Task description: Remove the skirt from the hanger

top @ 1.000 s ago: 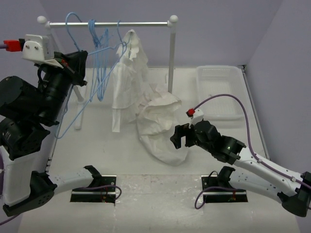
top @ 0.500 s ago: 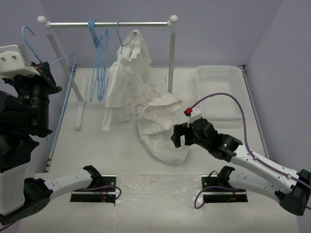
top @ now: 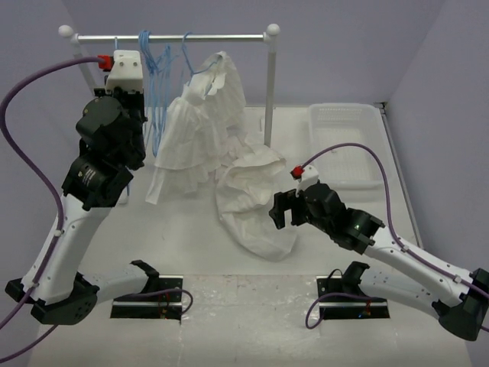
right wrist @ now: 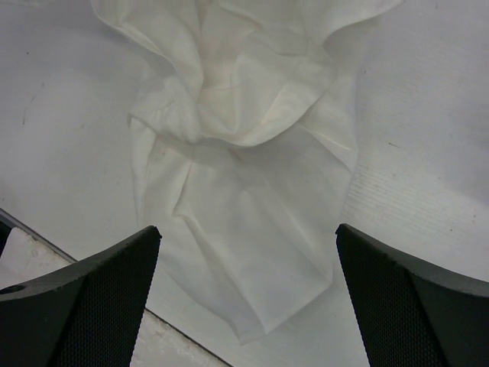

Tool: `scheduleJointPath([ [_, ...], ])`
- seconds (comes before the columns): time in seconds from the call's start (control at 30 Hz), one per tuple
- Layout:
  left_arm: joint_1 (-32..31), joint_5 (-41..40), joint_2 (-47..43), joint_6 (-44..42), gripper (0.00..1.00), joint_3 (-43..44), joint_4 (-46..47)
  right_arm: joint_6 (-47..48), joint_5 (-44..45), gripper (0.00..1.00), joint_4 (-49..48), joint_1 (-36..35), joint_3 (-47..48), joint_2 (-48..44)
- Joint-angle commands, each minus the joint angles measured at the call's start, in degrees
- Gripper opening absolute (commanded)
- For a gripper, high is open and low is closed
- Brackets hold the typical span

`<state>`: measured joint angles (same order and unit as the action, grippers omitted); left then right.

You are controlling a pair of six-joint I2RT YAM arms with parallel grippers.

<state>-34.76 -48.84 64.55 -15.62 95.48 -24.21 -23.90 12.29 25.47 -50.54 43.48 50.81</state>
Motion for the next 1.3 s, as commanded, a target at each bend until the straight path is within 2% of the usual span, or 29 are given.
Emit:
scheduleJointPath([
  [0.0,7.7,8.4,2.1,2.2,0.00,2.8,2.8,1.1,0.8,0.99,-0.5,0.3,2.7,-1.8],
  [0.1,14.4,16.8,3.6,2.1,0.00,1.9,4.7,0.8,1.0,0.99,-0.5,0.3,2.0,-2.7],
  [0.17,19.2,26.2,3.8,1.1,0.00,0.9,7.4,0.5,1.9,0.99,-0.5,0.3,1.7,-3.2],
  [0.27,24.2,33.5,4.9,-0.8,0.00,-1.2,12.7,0.6,2.6,0.99,-0.4,0.3,1.7,-3.6],
  [0.4,32.6,41.0,9.0,-0.3,0.00,1.6,13.7,1.5,3.6,0.99,-0.5,0.4,2.5,-3.3],
  [0.63,39.9,54.7,12.5,0.1,0.00,1.5,17.6,2.3,5.5,0.99,-0.5,0.8,3.7,-1.0],
  [0.83,42.8,57.9,13.1,1.8,0.00,-1.0,22.3,2.5,6.2,0.99,-0.6,1.1,4.2,0.6],
  [1.07,45.3,62.4,15.2,3.7,0.00,-2.9,23.1,2.3,6.2,0.99,-0.6,1.5,4.0,1.3],
  [1.17,45.7,62.0,14.6,4.8,0.00,-6.5,27.3,2.2,6.4,0.99,-0.6,1.6,3.7,1.1],
  [1.27,46.3,61.7,15.5,6.2,0.00,-7.2,27.5,1.9,6.3,0.99,-0.6,1.6,3.3,0.8],
])
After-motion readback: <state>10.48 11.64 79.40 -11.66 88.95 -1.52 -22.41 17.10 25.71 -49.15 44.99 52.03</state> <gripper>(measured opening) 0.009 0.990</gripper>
